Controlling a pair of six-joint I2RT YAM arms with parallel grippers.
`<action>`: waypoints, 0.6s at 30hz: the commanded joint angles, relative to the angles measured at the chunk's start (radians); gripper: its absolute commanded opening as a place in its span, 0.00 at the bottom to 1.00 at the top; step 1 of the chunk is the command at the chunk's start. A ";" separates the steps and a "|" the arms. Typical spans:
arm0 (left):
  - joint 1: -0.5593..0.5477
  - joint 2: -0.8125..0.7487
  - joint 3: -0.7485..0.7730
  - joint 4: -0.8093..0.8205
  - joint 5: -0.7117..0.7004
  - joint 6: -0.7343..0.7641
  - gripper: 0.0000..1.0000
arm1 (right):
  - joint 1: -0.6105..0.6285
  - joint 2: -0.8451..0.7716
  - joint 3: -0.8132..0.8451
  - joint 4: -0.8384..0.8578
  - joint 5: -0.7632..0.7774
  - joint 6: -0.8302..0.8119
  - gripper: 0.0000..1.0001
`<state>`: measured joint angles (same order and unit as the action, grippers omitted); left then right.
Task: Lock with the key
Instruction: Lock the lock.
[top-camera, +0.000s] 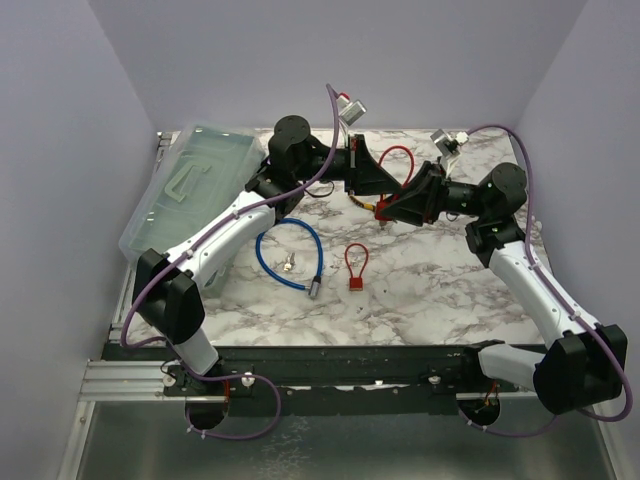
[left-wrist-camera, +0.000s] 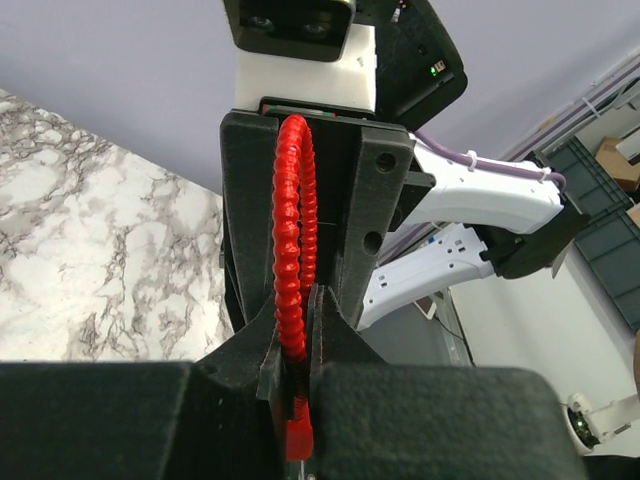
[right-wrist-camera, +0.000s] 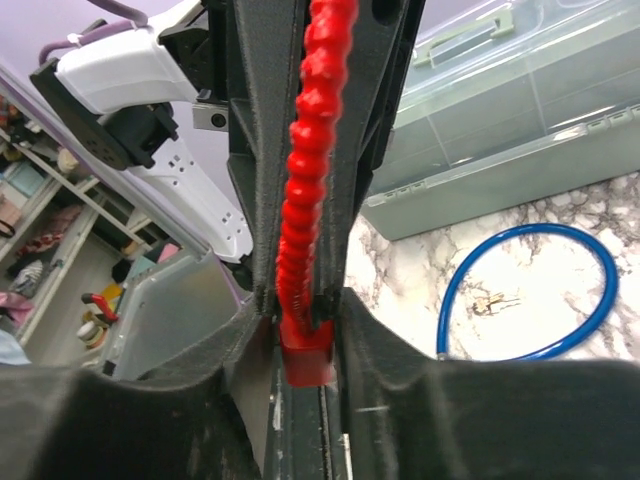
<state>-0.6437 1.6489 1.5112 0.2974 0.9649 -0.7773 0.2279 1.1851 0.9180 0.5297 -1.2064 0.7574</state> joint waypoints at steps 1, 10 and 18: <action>-0.004 0.009 0.040 0.013 0.012 -0.016 0.00 | 0.008 0.007 0.016 -0.014 -0.036 -0.032 0.29; 0.042 -0.028 0.020 -0.001 -0.073 0.007 0.53 | 0.002 -0.023 0.043 -0.074 0.082 -0.086 0.00; 0.177 -0.138 -0.095 0.015 -0.151 0.096 0.69 | -0.048 -0.040 0.080 -0.006 0.245 -0.026 0.00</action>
<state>-0.5194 1.6054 1.4845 0.2893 0.8711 -0.7452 0.2070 1.1721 0.9455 0.4683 -1.0740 0.6994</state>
